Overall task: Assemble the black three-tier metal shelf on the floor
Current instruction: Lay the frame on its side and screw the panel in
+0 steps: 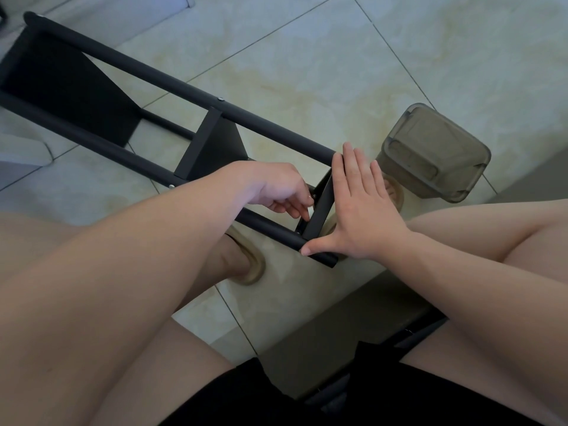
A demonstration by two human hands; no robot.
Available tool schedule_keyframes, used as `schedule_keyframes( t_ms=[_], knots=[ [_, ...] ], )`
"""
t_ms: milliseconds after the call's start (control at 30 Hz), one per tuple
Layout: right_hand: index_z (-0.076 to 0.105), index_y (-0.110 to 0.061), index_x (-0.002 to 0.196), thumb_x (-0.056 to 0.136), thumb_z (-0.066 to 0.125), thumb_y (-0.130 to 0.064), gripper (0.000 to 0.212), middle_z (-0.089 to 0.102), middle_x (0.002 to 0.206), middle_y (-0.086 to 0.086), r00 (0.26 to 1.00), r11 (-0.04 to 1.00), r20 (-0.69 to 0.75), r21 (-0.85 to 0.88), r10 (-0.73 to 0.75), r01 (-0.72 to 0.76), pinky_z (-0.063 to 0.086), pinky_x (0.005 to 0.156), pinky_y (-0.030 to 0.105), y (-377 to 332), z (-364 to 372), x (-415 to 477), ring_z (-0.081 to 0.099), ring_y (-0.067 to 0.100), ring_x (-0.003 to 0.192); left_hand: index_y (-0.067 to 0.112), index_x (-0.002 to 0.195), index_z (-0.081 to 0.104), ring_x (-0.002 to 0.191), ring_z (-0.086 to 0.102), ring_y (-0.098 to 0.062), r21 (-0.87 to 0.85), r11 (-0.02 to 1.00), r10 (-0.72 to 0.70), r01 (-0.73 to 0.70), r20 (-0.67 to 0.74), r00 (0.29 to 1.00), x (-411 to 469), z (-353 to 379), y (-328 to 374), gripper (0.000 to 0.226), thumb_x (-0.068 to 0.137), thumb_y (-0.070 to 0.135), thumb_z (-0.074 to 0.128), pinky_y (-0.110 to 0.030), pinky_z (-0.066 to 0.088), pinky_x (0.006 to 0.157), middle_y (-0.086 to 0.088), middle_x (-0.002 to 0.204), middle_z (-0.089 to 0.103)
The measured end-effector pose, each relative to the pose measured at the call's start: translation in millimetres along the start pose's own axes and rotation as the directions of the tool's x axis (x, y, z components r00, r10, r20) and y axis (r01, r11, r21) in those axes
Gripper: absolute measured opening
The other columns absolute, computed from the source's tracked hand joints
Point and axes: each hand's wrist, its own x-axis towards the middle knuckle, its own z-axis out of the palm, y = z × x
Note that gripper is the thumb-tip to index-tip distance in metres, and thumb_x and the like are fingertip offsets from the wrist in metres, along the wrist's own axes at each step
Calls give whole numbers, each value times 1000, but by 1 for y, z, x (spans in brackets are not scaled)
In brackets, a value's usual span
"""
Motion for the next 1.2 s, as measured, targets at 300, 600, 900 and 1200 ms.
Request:
schedule_keyframes(
  t_ms=[300, 600, 900, 1200],
  knots=[
    [-23, -2, 155, 48, 42, -104, 162, -34, 162, 17, 1000, 1000, 4, 2, -1, 1, -16, 124, 47, -1, 2, 0, -31, 32, 150, 14, 89, 66, 78, 67, -8, 148, 989, -2, 2, 4, 1000, -5, -1, 7, 14, 99, 14, 56, -23, 47, 70, 4, 81, 78],
    [-22, -1, 155, 47, 40, -105, 162, -33, 162, 17, 1000, 1000, -5, 3, -2, 2, -14, 124, 48, 0, 4, 1, -30, 33, 150, 17, 93, 66, 80, 67, -3, 315, 949, -29, 21, 21, 999, -12, -6, 10, 14, 100, 14, 54, -25, 47, 71, 8, 85, 78],
    [-23, -3, 155, 45, 39, -105, 162, -31, 163, 16, 1000, 1000, -15, 7, 2, -2, -17, 122, 46, -1, 5, 1, -29, 31, 151, 21, 87, 74, 91, 65, -5, 413, 910, -33, 35, -13, 999, -14, -8, 4, 19, 98, 15, 60, -25, 49, 72, 12, 85, 76],
    [-22, -3, 156, 47, 41, -105, 163, -31, 163, 16, 1000, 1000, -17, 0, 1, -1, -18, 121, 45, 0, 5, 1, -30, 31, 151, 26, 81, 73, 86, 57, -6, 480, 877, -16, 18, -8, 1000, -17, -4, -4, 22, 97, 16, 62, -25, 45, 72, 14, 85, 66]
  ],
)
